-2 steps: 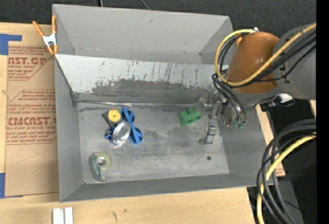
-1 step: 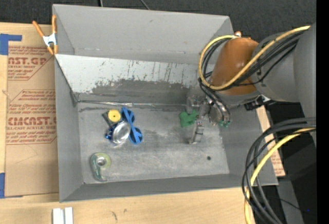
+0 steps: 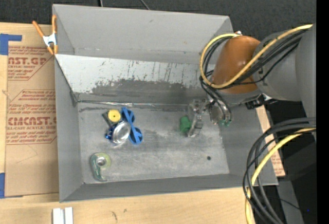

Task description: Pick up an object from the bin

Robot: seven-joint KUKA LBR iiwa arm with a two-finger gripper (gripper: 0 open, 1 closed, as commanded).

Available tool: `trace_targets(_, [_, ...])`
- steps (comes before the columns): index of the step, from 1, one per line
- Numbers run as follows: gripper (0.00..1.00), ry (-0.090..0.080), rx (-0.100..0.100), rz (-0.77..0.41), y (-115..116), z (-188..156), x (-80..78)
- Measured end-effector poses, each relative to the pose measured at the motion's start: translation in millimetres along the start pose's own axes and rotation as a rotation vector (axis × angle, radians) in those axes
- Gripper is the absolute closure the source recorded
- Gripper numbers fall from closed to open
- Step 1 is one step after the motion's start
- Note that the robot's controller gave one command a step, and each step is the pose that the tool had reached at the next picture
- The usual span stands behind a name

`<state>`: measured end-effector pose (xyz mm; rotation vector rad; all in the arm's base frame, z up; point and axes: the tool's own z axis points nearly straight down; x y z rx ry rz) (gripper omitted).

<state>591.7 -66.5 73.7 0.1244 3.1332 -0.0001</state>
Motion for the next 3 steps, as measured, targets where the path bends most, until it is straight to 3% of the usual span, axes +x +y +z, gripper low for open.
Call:
trace_targets(1, [1.0, -0.004, 0.0, -0.049, 14, -188, 17.9])
trace_targets(2, [1.0, 0.009, -0.002, -0.345, 21, -64, 1.2])
trace_targets(3, [1.0, -0.004, 0.0, -0.372, 26, -142, 7.2])
